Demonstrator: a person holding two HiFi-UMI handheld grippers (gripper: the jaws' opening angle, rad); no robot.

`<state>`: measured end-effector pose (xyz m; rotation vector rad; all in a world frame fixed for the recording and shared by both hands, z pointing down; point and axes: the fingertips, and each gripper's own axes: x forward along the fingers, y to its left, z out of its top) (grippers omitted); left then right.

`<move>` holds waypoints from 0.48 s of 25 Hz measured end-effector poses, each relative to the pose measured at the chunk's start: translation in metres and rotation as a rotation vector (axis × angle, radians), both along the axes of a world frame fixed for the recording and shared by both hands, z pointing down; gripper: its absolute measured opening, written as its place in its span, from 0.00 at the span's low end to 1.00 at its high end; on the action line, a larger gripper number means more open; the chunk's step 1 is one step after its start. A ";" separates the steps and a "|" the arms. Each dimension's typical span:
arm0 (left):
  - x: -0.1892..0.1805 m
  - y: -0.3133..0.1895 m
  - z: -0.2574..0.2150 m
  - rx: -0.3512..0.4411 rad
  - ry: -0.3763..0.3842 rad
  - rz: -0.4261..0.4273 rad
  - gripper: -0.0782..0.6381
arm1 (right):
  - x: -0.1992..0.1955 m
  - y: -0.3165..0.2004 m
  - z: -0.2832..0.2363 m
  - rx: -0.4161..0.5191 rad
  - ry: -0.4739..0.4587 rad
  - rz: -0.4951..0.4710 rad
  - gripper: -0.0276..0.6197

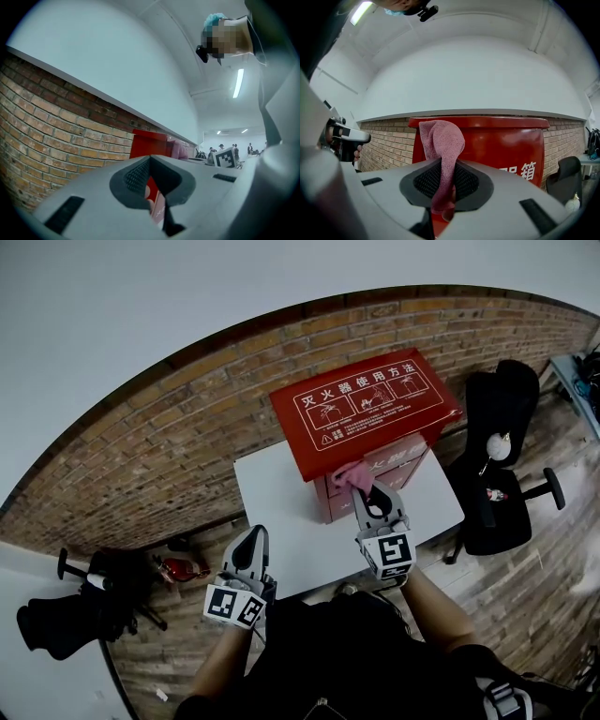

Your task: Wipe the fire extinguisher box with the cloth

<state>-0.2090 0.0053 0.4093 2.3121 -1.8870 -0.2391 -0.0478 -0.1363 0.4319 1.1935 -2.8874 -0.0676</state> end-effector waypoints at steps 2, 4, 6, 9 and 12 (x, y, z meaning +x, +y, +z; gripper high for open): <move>0.004 -0.005 0.000 -0.001 -0.003 0.012 0.18 | 0.006 -0.005 -0.001 0.002 -0.001 0.013 0.15; 0.008 -0.009 0.000 -0.001 -0.006 0.024 0.18 | 0.013 -0.009 -0.001 0.003 0.000 0.027 0.15; 0.011 -0.012 0.000 -0.001 -0.009 0.033 0.18 | 0.018 -0.013 -0.001 0.005 0.002 0.039 0.15; 0.014 -0.015 0.000 -0.003 -0.012 0.041 0.18 | 0.026 -0.018 -0.002 0.005 0.002 0.055 0.15; 0.016 -0.018 0.000 -0.005 -0.013 0.047 0.18 | 0.032 -0.023 -0.003 0.009 0.006 0.068 0.15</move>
